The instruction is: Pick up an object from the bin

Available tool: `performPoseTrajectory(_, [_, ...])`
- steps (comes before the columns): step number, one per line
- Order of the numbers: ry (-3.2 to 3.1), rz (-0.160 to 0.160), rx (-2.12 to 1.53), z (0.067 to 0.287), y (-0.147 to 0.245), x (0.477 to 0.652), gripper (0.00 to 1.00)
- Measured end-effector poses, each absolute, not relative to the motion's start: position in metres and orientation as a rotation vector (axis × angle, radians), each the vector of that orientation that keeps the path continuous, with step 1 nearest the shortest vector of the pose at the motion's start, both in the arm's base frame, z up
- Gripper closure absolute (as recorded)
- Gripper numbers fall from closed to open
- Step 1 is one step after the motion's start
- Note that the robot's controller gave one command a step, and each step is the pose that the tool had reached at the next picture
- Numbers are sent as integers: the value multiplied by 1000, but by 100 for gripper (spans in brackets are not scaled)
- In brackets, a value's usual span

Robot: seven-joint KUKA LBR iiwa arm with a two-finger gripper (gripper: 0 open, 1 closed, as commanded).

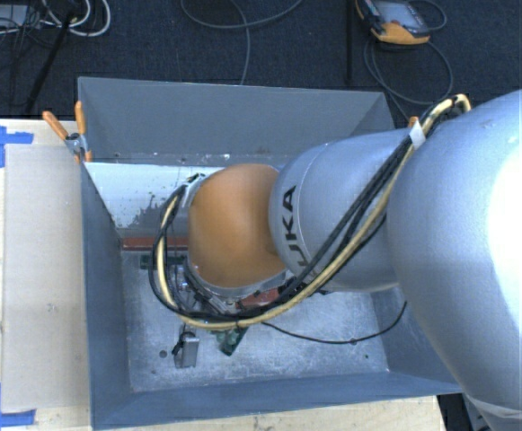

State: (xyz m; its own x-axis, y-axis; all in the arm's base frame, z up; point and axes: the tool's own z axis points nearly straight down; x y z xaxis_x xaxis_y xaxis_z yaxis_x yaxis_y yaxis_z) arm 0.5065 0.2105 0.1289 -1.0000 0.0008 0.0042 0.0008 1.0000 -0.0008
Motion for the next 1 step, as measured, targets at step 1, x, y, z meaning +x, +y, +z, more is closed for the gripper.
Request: performPoseTrajectory(1, [-3139,1,-4,129,210,507,0])
